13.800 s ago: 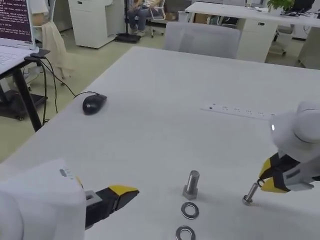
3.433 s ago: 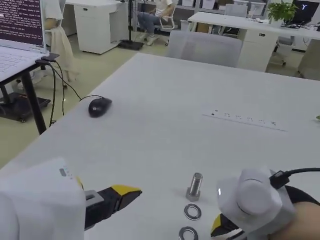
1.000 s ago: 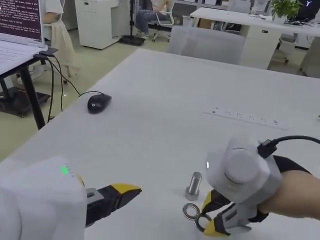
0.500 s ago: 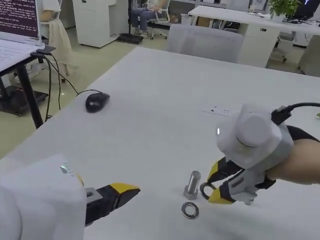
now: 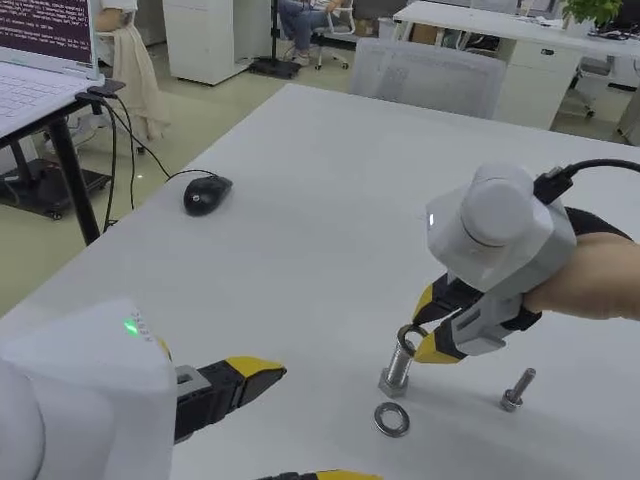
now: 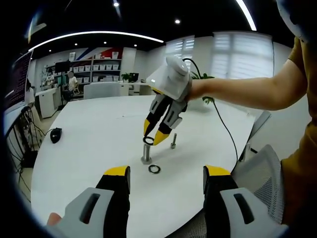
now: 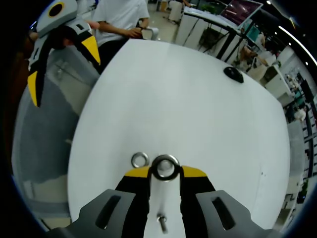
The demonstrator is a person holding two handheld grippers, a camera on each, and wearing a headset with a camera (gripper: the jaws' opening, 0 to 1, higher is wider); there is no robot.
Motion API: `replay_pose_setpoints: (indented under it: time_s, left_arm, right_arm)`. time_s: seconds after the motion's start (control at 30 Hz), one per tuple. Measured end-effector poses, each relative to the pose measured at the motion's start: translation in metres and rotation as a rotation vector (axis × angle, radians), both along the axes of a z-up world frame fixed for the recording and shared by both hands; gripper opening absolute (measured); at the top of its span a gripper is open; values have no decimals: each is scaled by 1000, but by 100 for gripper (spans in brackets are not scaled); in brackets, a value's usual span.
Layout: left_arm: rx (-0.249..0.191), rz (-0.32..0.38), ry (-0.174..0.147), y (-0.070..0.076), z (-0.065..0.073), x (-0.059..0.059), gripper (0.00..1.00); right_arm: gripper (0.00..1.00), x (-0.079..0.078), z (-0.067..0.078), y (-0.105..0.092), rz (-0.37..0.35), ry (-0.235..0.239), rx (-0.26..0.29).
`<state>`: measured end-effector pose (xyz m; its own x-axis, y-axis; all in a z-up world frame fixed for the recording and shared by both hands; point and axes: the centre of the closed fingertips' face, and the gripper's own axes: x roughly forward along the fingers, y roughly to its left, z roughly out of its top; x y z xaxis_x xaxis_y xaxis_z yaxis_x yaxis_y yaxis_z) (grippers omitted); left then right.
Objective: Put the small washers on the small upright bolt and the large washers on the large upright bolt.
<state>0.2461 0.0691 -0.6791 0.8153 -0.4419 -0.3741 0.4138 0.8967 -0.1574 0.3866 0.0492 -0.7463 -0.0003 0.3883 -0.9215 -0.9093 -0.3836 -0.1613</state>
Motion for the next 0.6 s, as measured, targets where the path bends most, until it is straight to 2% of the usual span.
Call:
replay_pose_setpoints:
  time_s: [0.33,0.6]
  left_arm:
    - [-4,14,10,3,-4,2,58]
    - [-8,19,15,3,-4,3,58]
  right_arm:
    - [22,2,-12,3,33,2,-25]
    - [22,2,-28,2,52,5,-59]
